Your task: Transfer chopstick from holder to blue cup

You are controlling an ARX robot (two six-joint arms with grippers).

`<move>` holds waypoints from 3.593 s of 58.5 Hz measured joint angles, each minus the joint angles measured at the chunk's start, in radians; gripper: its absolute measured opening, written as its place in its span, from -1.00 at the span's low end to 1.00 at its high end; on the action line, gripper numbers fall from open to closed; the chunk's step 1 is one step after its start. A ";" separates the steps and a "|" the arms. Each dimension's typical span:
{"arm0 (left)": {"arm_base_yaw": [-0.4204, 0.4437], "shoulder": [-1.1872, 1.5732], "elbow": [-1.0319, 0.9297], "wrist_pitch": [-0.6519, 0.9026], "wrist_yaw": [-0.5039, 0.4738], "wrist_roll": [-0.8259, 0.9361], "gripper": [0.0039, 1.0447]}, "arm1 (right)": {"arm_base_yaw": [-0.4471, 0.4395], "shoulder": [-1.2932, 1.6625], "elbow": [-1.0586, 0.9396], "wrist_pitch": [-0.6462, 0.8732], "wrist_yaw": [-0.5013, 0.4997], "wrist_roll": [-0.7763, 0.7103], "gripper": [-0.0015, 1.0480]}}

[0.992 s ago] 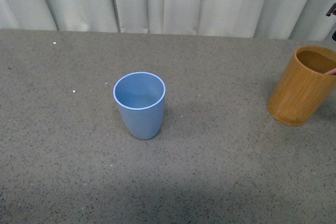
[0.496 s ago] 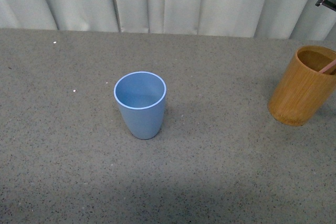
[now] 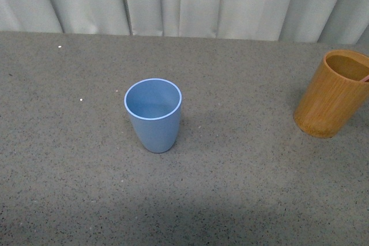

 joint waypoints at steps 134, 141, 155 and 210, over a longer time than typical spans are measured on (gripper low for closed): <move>0.000 0.000 0.000 0.000 0.000 0.000 0.88 | 0.464 0.064 -0.072 0.340 -0.167 0.335 -0.98; 0.000 0.000 0.000 0.000 0.000 0.000 0.88 | 0.463 0.088 -0.060 0.344 -0.177 0.341 -0.98; 0.000 0.000 0.000 0.000 0.000 0.000 0.88 | 0.463 0.124 -0.040 0.348 -0.201 0.354 -0.98; 0.000 0.000 0.000 0.000 0.000 0.000 0.88 | 0.493 0.180 0.013 0.327 -0.222 0.333 -0.02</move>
